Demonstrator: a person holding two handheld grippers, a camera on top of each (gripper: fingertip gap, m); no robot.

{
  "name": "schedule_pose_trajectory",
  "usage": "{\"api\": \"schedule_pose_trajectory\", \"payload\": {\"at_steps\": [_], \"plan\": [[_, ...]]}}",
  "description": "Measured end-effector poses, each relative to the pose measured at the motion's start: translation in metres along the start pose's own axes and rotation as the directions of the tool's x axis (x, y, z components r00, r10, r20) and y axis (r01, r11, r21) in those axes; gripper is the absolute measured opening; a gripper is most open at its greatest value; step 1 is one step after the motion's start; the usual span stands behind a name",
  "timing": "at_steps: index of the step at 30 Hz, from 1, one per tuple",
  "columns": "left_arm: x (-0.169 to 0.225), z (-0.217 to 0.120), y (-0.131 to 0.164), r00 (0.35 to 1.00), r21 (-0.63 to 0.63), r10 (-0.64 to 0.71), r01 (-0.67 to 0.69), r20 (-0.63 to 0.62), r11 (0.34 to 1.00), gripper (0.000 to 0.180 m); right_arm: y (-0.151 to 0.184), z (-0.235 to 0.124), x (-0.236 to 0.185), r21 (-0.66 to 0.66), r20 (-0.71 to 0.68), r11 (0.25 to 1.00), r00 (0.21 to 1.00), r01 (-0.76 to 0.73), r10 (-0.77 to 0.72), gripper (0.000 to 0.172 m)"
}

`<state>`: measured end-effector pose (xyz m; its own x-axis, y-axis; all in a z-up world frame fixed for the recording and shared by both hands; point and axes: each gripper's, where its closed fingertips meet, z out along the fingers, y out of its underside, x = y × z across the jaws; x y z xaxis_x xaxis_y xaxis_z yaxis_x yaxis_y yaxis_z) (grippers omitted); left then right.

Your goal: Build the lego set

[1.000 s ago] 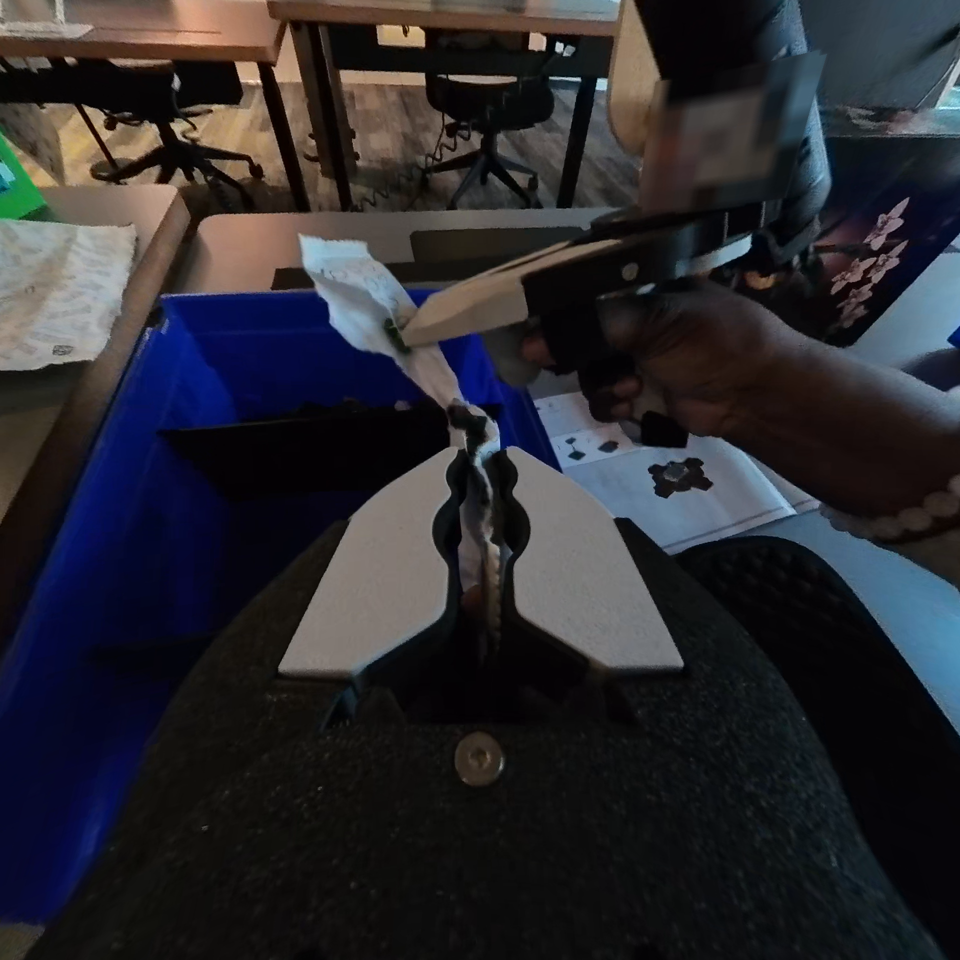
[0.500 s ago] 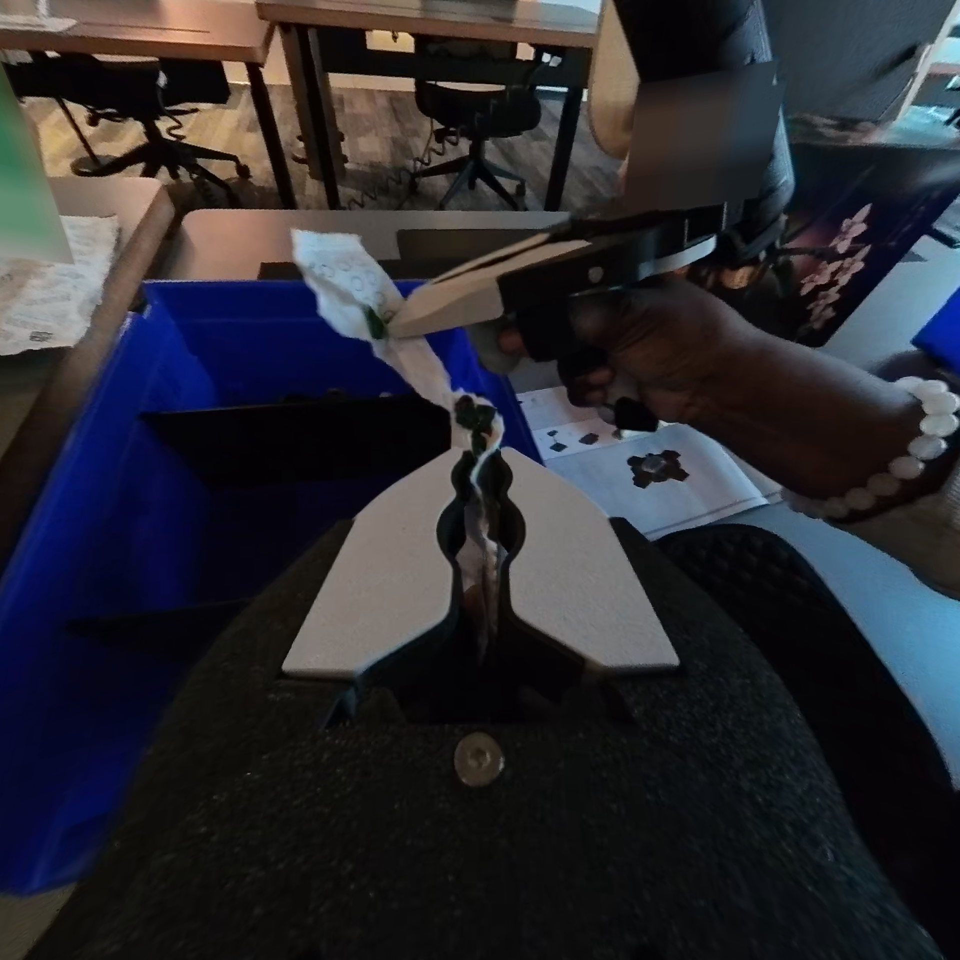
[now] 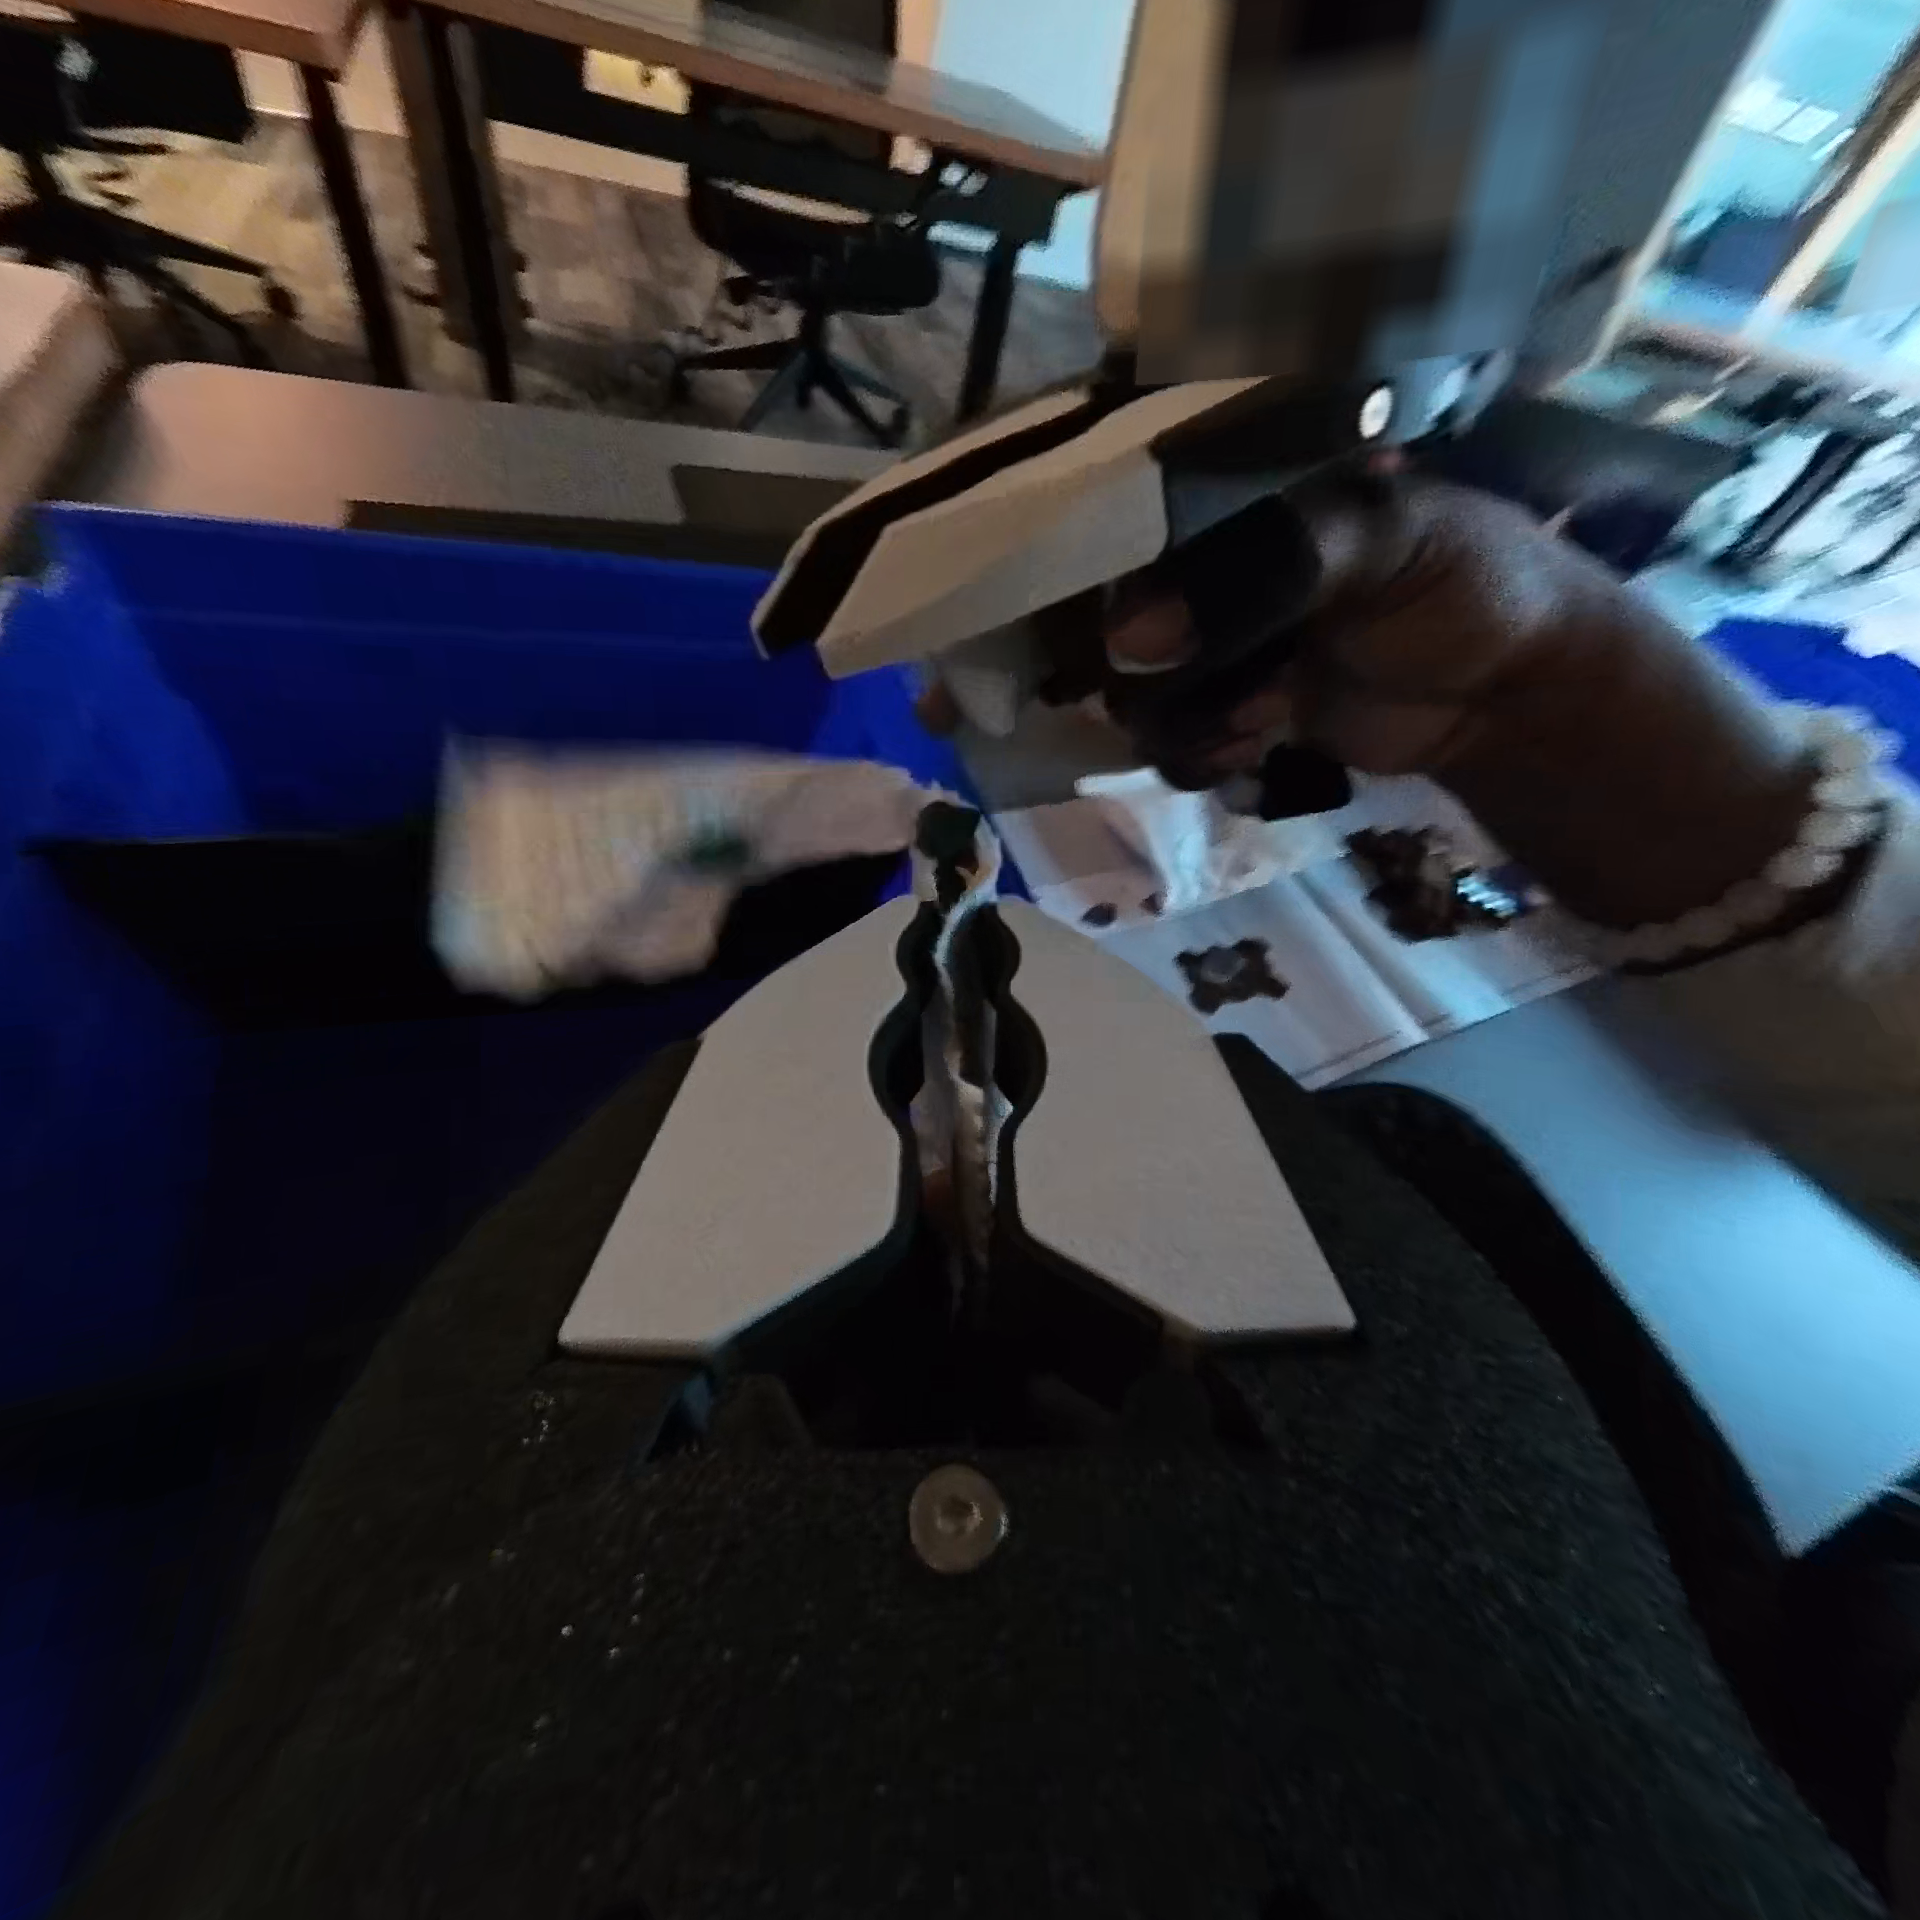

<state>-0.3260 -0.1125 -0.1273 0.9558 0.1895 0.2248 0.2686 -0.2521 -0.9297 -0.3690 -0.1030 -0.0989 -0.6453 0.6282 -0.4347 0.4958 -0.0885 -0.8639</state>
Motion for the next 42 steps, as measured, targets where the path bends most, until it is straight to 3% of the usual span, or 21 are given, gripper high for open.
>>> {"api": "schedule_pose_trajectory", "payload": {"at_steps": [2, 7, 12, 16, 18, 20, 27, 28, 29, 33, 36, 39, 42], "plan": [[0.000, 0.002, -0.002, 1.000, 0.010, -0.007, 0.007, -0.027, 1.000, 0.008, -0.001, -0.002, 0.006, 0.008, 0.005, 1.000, 1.000, -0.026, 0.026, 0.011], [0.002, 0.000, 0.000, 0.999, 0.009, 0.029, -0.029, -0.037, 1.000, 0.008, 0.007, -0.008, 0.028, -0.110, -0.053, 0.993, 0.998, -0.049, 0.044, 0.037], [0.003, -0.003, -0.001, 0.998, 0.016, 0.059, -0.058, -0.032, 0.998, 0.008, 0.017, -0.018, 0.024, -0.256, -0.008, 0.965, 0.998, -0.055, 0.055, 0.035], [0.000, -0.011, -0.013, 0.997, 0.027, 0.057, -0.055, -0.051, 0.998, 0.008, 0.039, -0.032, -0.001, -0.332, 0.241, 0.904, 0.951, 0.268, -0.193, 0.024], [0.001, -0.014, -0.018, 0.996, 0.022, 0.063, -0.062, -0.064, 0.998, 0.008, 0.051, -0.031, 0.014, -0.370, 0.199, 0.813, 0.893, 0.450, -0.404, 0.031], [0.002, -0.016, -0.023, 0.995, 0.018, 0.076, -0.075, -0.072, 0.997, 0.008, 0.052, -0.023, 0.018, -0.381, 0.197, 0.765, 0.854, 0.520, -0.482, 0.033], [0.006, -0.022, -0.038, 0.993, 0.051, 0.083, -0.080, -0.079, 0.996, 0.008, 0.060, -0.010, 0.030, -0.501, 0.241, 0.698, 0.857, 0.512, -0.456, 0.030], [0.006, -0.023, -0.039, 0.994, 0.059, 0.078, -0.073, -0.083, 0.996, 0.008, 0.062, -0.008, 0.031, -0.518, 0.242, 0.677, 0.849, 0.523, -0.471, 0.024], [0.005, -0.024, -0.039, 0.994, 0.059, 0.076, -0.071, -0.082, 0.996, 0.008, 0.063, -0.008, 0.034, -0.534, 0.242, 0.648, 0.832, 0.543, -0.499, 0.006], [-0.017, -0.024, -0.019, 0.995, -0.042, 0.096, -0.095, 0.022, 0.995, 0.008, 0.055, -0.017, 0.025, -0.550, 0.276, 0.621, 0.823, 0.559, -0.497, 0.003], [-0.029, -0.023, 0.001, 0.995, -0.123, 0.087, -0.080, 0.052, 0.989, 0.008, 0.056, -0.023, 0.021, -0.638, 0.287, 0.541, 0.821, 0.548, -0.493, 0.008], [-0.028, -0.018, 0.010, 0.995, -0.157, 0.090, -0.082, 0.045, 0.984, 0.008, 0.058, -0.019, 0.024, -0.659, 0.309, 0.467, 0.778, 0.590, -0.547, 0.003], [-0.026, -0.018, 0.011, 0.993, -0.171, 0.105, -0.095, 0.046, 0.981, 0.008, 0.056, -0.015, 0.024, -0.646, 0.294, 0.514, 0.805, 0.564, -0.515, 0.004]]}}
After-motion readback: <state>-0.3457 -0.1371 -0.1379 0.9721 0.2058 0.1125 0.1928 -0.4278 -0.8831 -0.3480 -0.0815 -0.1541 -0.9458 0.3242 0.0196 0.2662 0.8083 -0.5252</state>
